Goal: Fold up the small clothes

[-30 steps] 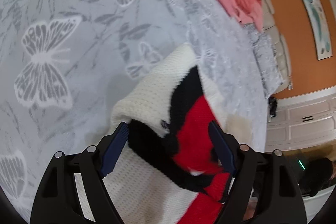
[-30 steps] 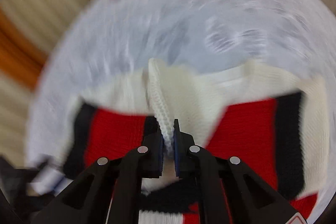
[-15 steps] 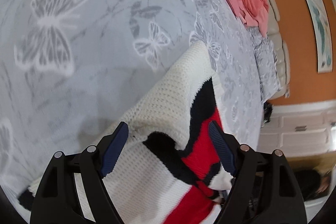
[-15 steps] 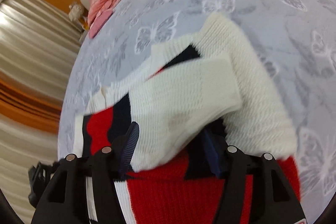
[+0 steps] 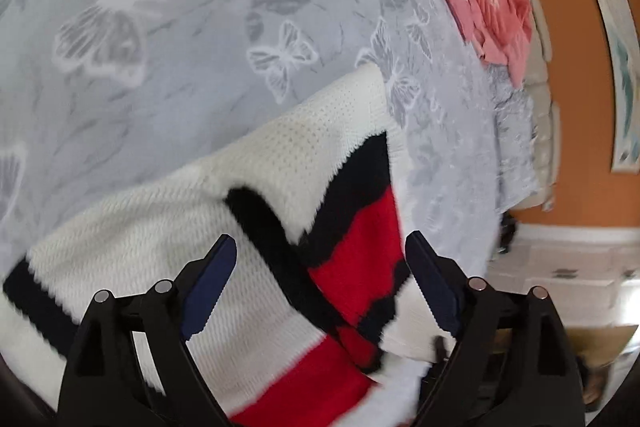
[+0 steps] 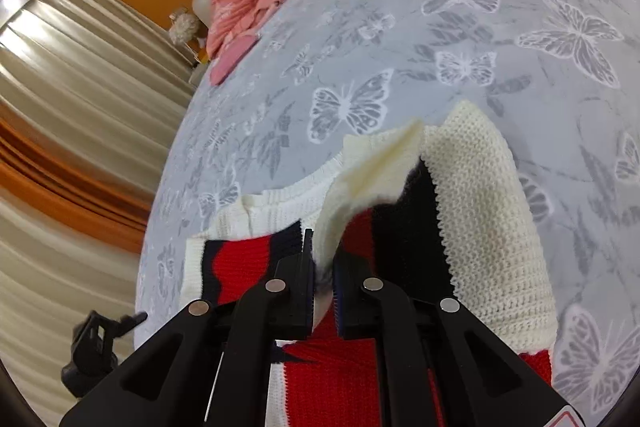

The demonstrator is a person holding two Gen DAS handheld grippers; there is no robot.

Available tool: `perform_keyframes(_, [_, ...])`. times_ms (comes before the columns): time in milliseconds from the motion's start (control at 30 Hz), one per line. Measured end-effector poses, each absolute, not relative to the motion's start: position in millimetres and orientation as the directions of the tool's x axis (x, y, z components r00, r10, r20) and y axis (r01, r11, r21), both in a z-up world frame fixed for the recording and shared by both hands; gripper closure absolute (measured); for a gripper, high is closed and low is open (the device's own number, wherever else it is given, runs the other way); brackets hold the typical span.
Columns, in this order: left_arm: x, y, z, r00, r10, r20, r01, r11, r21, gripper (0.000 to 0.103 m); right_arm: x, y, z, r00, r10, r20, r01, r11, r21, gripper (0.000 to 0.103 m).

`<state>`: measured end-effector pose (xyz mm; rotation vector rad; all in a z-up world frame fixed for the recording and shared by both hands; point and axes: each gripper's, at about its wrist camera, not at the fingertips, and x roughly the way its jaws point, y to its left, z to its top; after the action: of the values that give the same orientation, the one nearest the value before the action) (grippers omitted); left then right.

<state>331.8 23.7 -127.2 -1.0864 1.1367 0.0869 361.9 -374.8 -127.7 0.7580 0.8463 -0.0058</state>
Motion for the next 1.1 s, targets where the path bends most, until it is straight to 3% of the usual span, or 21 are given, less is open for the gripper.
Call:
perform_keyframes(33, [337.8,23.3,-136.7,0.461,-0.448,-0.766,-0.57,0.512,-0.643,0.029,364.5,-373.9,-129.3,0.673,0.283,-0.683,0.298,0.742,0.601,0.095])
perform_keyframes(100, [347.4,27.6,-149.9,0.461,-0.459,-0.759,-0.585,0.487,-0.649,0.058,363.0,-374.2,-126.0,0.671,0.287,-0.683,0.29,0.747,0.598,0.095])
perform_keyframes(133, [351.2,32.0,-151.5,0.478,-0.445,-0.758,-0.581,0.487,-0.652,0.084,360.2,-375.4,-120.4,0.682,0.284,-0.674,0.277,0.753,0.597,0.095])
perform_keyframes(167, [352.3,35.8,-148.7,0.494,-0.431,-0.755,-0.57,0.495,-0.655,0.092,355.6,-376.9,-115.7,0.695,0.279,-0.663,0.264,0.759,0.596,0.095])
perform_keyframes(267, [349.4,48.6,-137.2,0.546,-0.329,-0.77,-0.532,0.574,-0.623,0.093,341.7,-384.5,-113.1,0.721,0.229,-0.654,0.248,0.796,0.552,0.096])
perform_keyframes(367, [350.1,47.4,-156.0,0.479,-0.342,-0.809,-0.548,0.603,-0.579,0.093,342.5,-394.8,-183.9,0.543,0.197,-0.816,0.376,0.812,0.446,0.096])
perform_keyframes(600, [346.6,40.4,-166.6,0.463,-0.324,-0.825,-0.508,0.665,-0.547,0.091,330.0,-398.8,-162.9,0.635,0.185,-0.751,0.353,0.794,0.494,0.097])
perform_keyframes(700, [351.3,39.5,-166.9,0.457,-0.329,-0.827,-0.482,0.69,-0.54,0.09,339.3,-403.2,-191.0,0.534,0.174,-0.827,0.39,0.817,0.424,0.098])
perform_keyframes(767, [354.7,34.9,-163.5,0.456,-0.319,-0.831,-0.448,0.725,-0.523,0.09,335.4,-405.4,-188.0,0.545,0.185,-0.818,0.398,0.801,0.447,0.098])
perform_keyframes(833, [351.2,32.4,-154.1,0.456,-0.322,-0.83,-0.393,0.764,-0.512,0.087,323.9,-406.2,-170.0,0.554,0.168,-0.816,0.431,0.781,0.453,0.087])
perform_keyframes(900, [340.2,39.7,-142.4,0.471,-0.357,-0.807,-0.357,0.759,-0.544,0.082,300.1,-400.4,-147.5,0.573,0.116,-0.811,0.424,0.806,0.414,0.086])
perform_keyframes(967, [323.4,52.6,-132.7,0.478,-0.373,-0.795,-0.329,0.764,-0.556,0.066,262.5,-394.7,-129.4,0.589,0.078,-0.805,0.415,0.825,0.384,0.079])
perform_keyframes(1033, [297.4,70.4,-123.6,0.476,-0.358,-0.804,-0.308,0.788,-0.533,0.063,227.4,-391.1,-123.3,0.588,0.075,-0.806,0.41,0.831,0.377,0.066])
perform_keyframes(1100, [275.1,87.8,-120.7,0.464,-0.35,-0.814,-0.272,0.818,-0.507,0.058,188.4,-384.5,-123.7,0.563,0.08,-0.822,0.405,0.841,0.359,0.065])
